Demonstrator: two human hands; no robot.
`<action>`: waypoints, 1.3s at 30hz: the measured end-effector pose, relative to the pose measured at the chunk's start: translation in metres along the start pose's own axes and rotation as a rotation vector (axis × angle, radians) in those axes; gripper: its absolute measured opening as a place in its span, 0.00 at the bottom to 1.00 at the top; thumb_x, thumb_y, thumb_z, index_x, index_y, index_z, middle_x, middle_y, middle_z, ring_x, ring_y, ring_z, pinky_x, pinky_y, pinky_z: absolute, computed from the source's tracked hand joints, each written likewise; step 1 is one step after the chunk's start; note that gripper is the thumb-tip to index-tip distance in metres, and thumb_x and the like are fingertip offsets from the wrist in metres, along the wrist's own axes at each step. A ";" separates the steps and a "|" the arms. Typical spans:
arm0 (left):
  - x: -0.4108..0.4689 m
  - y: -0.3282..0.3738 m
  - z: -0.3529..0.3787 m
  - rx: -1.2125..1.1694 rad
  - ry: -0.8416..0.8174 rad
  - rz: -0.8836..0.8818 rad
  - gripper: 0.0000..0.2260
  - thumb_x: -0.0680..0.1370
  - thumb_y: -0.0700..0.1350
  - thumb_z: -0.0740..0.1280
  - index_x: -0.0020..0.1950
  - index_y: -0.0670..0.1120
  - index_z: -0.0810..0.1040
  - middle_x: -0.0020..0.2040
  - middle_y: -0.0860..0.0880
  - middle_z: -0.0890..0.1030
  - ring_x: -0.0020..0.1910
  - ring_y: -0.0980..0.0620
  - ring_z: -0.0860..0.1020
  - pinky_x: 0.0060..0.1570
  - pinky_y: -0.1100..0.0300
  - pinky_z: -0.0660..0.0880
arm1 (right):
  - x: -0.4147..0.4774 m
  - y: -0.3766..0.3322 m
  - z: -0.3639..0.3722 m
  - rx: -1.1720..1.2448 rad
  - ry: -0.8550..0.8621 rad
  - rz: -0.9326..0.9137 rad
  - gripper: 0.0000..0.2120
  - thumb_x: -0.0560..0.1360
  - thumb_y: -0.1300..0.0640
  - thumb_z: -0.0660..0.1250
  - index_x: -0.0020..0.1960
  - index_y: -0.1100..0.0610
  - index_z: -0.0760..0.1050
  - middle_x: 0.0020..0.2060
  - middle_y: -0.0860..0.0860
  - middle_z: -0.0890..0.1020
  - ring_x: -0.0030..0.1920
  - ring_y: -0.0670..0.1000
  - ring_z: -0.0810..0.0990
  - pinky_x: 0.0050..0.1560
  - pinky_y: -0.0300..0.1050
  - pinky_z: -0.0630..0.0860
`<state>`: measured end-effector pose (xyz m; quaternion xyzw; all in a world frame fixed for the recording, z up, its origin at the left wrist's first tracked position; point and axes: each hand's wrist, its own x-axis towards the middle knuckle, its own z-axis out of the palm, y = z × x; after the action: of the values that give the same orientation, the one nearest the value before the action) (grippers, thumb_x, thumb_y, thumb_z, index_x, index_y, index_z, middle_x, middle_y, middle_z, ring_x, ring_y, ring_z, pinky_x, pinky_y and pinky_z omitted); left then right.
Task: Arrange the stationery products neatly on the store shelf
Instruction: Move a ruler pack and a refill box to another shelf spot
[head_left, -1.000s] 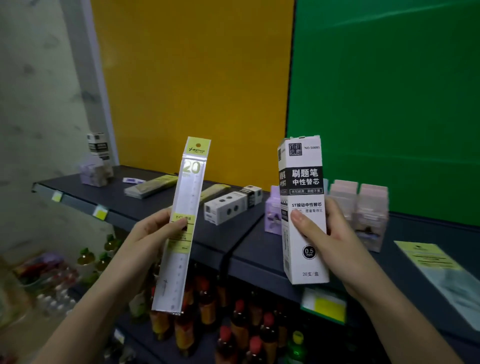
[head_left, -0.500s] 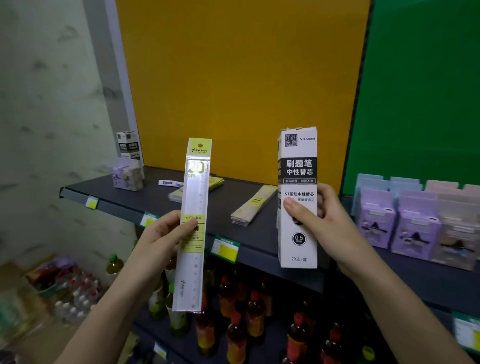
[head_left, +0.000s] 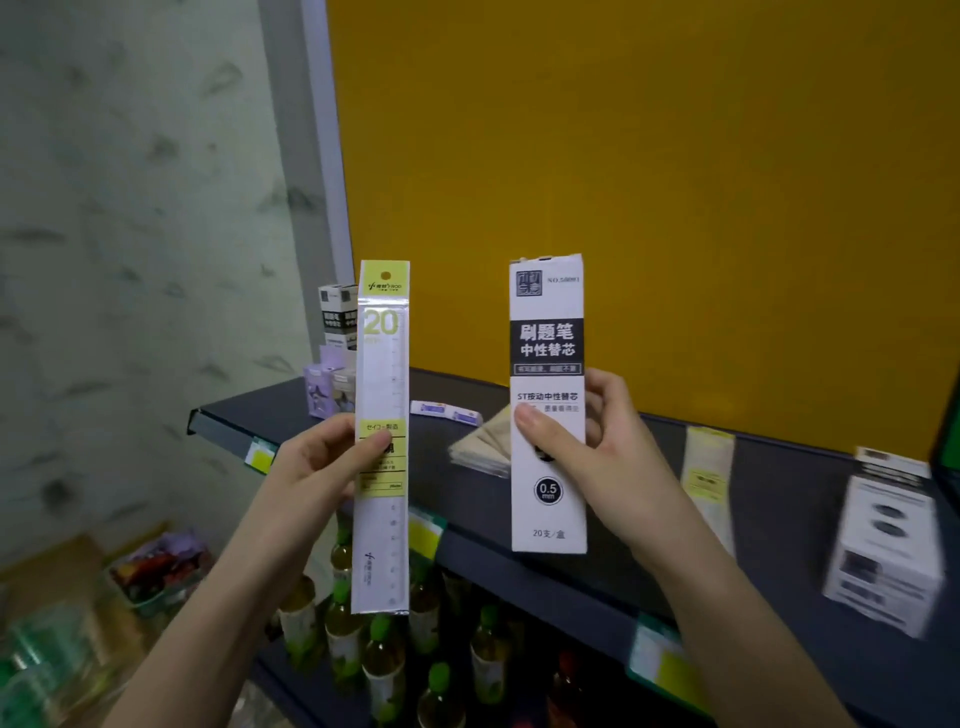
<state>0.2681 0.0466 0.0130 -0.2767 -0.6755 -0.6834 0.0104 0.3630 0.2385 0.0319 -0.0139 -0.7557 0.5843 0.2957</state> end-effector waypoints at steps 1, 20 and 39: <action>0.009 -0.005 -0.010 0.005 0.013 0.009 0.12 0.70 0.48 0.66 0.49 0.44 0.81 0.41 0.52 0.83 0.39 0.58 0.79 0.44 0.58 0.74 | 0.009 0.003 0.011 -0.002 -0.008 -0.005 0.30 0.60 0.39 0.68 0.57 0.44 0.62 0.55 0.43 0.78 0.52 0.44 0.81 0.55 0.52 0.78; 0.193 -0.056 -0.200 -0.029 -0.137 0.135 0.22 0.55 0.61 0.76 0.41 0.48 0.81 0.37 0.51 0.86 0.34 0.58 0.80 0.32 0.69 0.75 | 0.204 -0.014 0.149 -0.307 0.067 -0.060 0.22 0.69 0.46 0.69 0.56 0.55 0.66 0.46 0.46 0.75 0.46 0.43 0.76 0.37 0.38 0.71; 0.260 -0.089 -0.215 -0.023 -0.437 0.041 0.13 0.66 0.47 0.69 0.47 0.42 0.79 0.40 0.47 0.86 0.36 0.53 0.83 0.28 0.68 0.74 | 0.321 0.085 0.218 -0.405 -0.124 0.258 0.24 0.67 0.58 0.74 0.57 0.58 0.65 0.41 0.49 0.75 0.43 0.48 0.78 0.50 0.50 0.79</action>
<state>-0.0647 -0.0521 0.0476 -0.4318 -0.6482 -0.6146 -0.1256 -0.0304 0.1924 0.0640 -0.1335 -0.8661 0.4534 0.1625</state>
